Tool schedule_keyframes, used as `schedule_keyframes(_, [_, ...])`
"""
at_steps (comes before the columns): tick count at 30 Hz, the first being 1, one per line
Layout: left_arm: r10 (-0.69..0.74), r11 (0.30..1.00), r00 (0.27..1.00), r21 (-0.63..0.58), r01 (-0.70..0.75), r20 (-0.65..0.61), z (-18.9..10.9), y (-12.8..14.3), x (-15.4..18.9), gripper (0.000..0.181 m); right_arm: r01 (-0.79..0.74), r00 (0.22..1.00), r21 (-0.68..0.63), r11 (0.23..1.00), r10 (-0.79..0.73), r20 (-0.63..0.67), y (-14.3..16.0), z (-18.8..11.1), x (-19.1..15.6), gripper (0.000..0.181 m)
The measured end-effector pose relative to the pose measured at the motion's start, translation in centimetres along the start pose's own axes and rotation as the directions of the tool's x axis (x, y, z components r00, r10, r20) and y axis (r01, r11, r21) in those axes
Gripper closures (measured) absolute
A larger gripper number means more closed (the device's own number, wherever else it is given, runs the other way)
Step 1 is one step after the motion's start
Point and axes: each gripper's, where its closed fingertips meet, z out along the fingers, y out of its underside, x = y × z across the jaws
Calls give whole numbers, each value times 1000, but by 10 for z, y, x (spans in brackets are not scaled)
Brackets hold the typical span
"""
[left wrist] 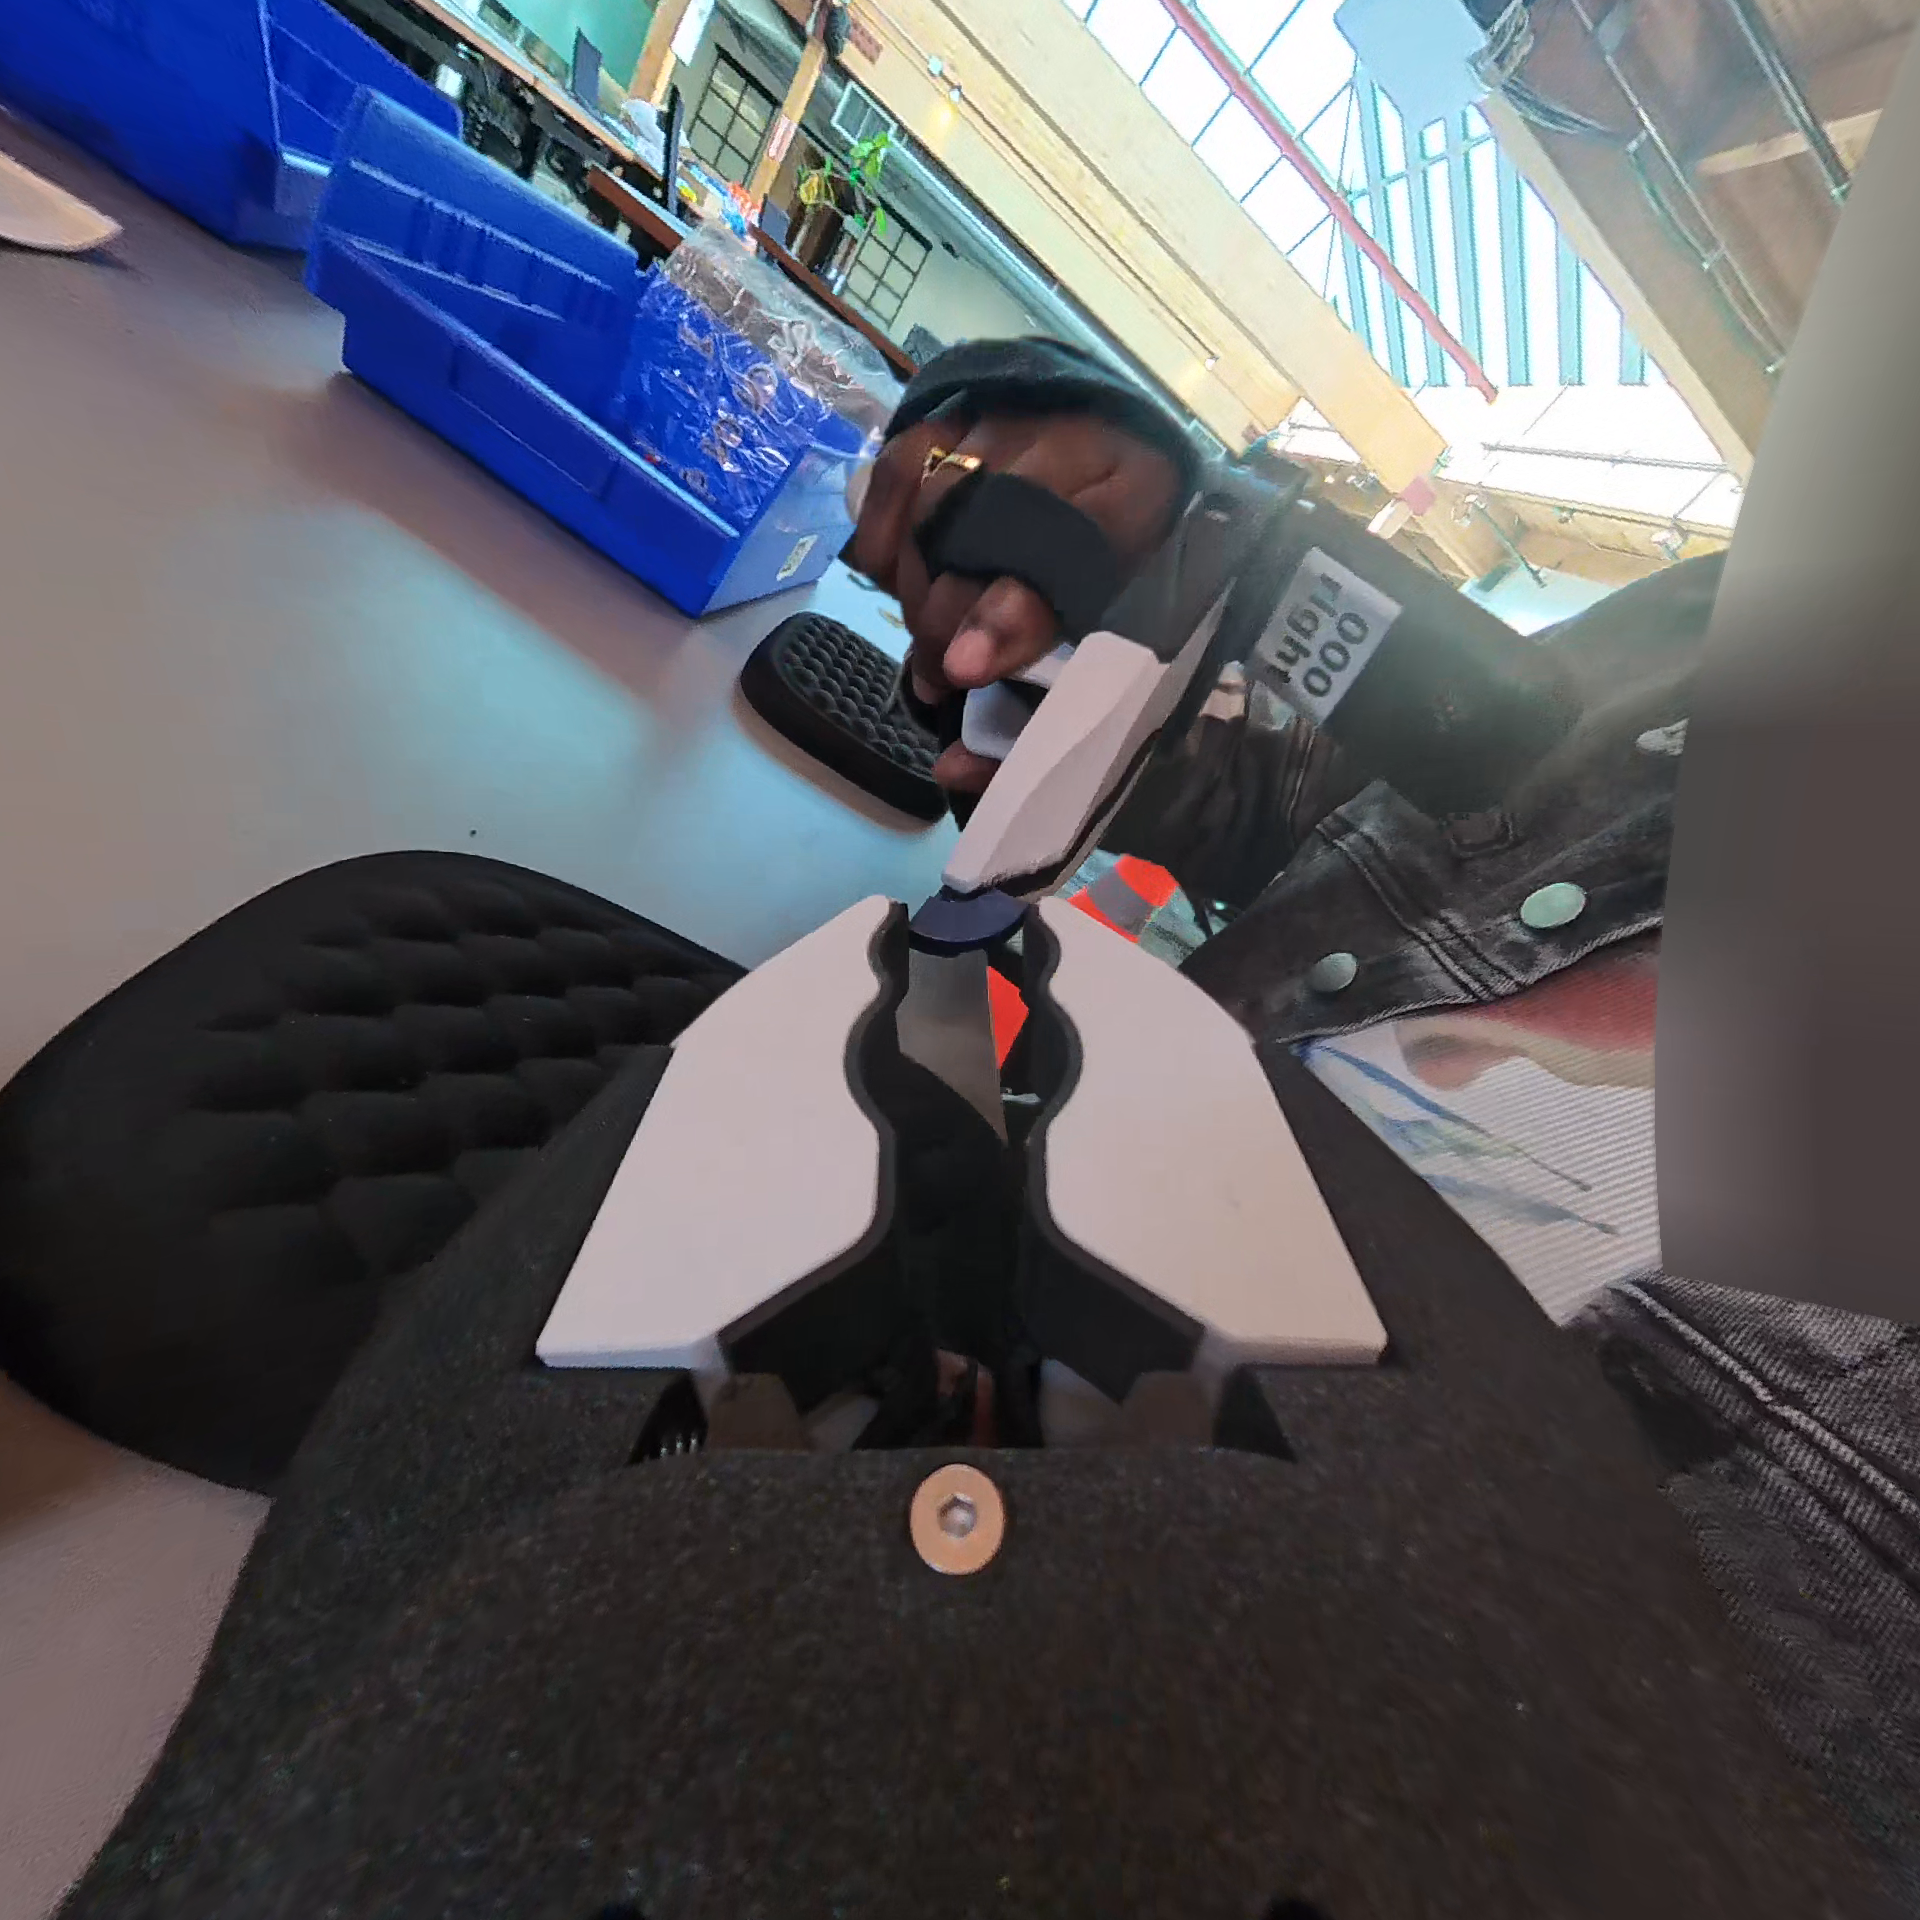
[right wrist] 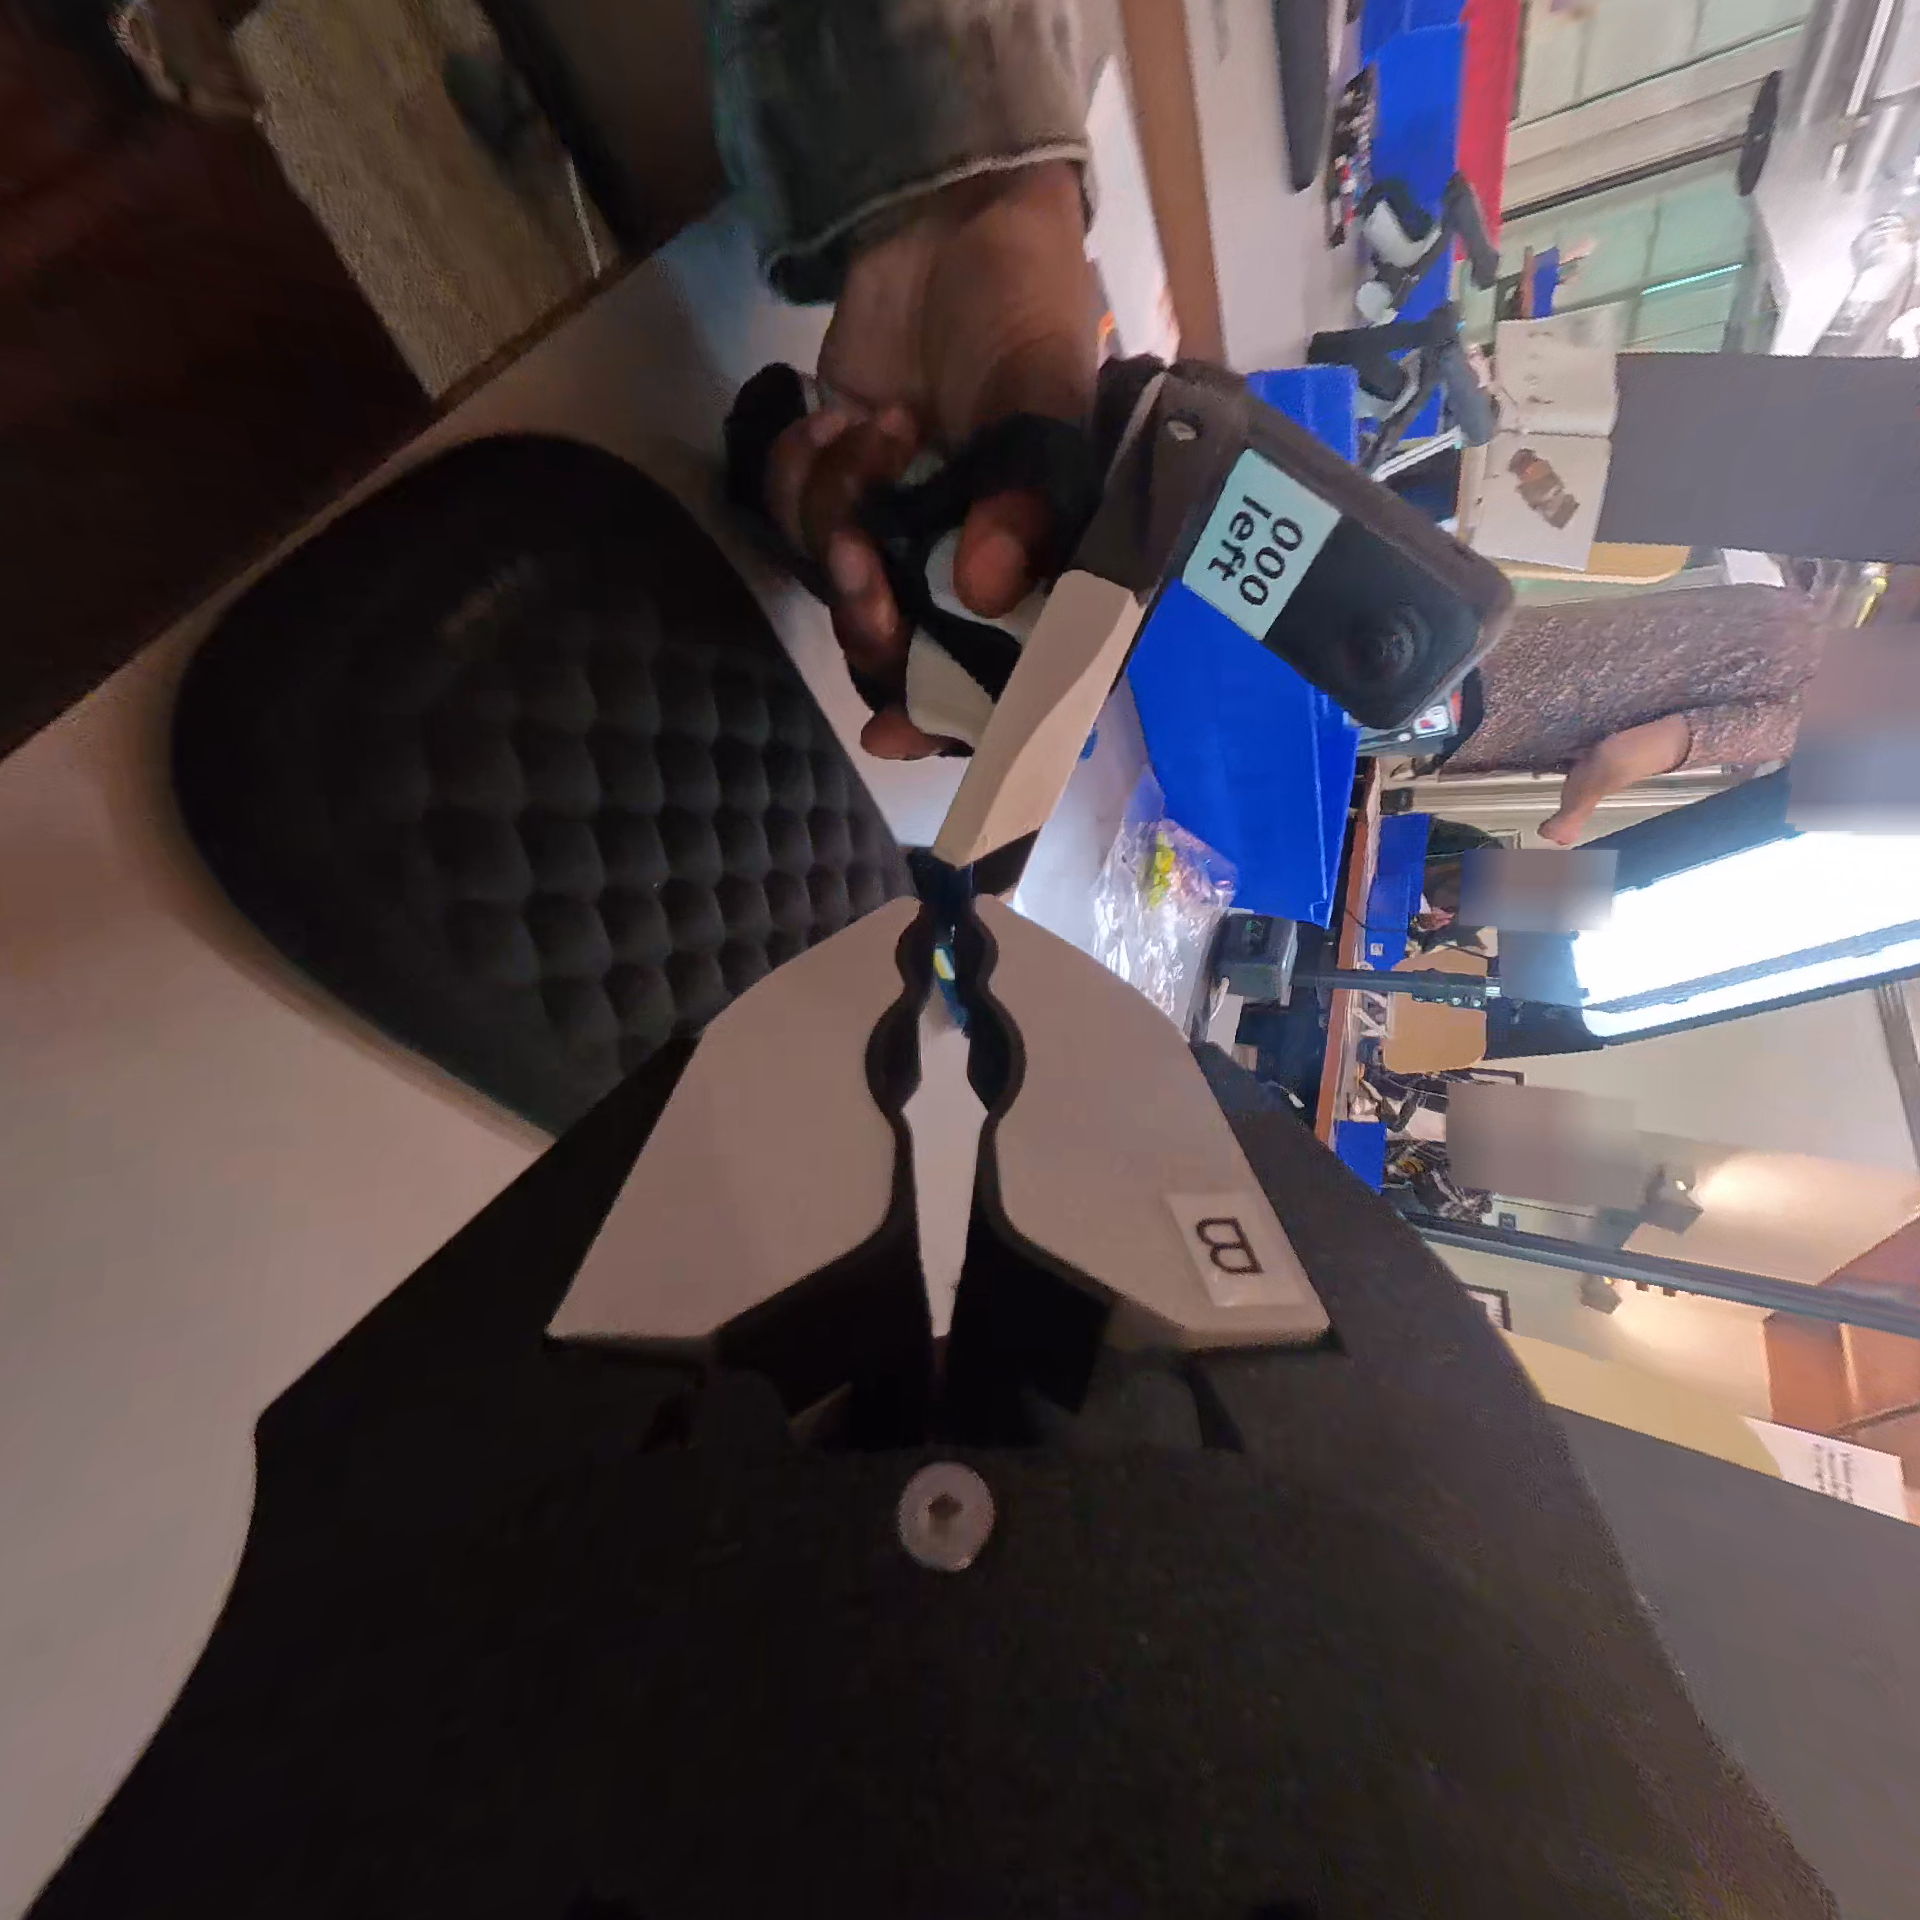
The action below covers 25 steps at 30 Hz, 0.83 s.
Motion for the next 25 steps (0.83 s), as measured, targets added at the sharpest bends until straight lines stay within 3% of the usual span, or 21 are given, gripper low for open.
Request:
schedule_keyframes(7, [83, 995, 988, -62, -76, 129, 1, 7, -17, 161, 129, 991, -103, 986, -124, 49, 12, 8, -11, 177])
schedule_keyframes(12, [119, 993, 974, 2, -122, 192, -5, -4, -22, 162, 49, 998, -125, 991, -52, -24, 18, 13, -3, 177])
schedule_keyframes(19, [13, 982, 981, 181, -49, 192, -8, -18, -23, 163, -146, 971, -126, 981, 118, -207, 22, 13, 9, 177])
schedule_keyframes(24, [39, 987, 981, 145, -67, 188, -5, -14, -21, 162, -119, 981, -127, 985, 96, -169, 21, 11, 6, 177])
schedule_keyframes(25, [92, 991, 973, 78, -110, 214, -3, -8, -22, 162, -112, 988, -118, 987, 98, -120, 19, 11, 0, 177])
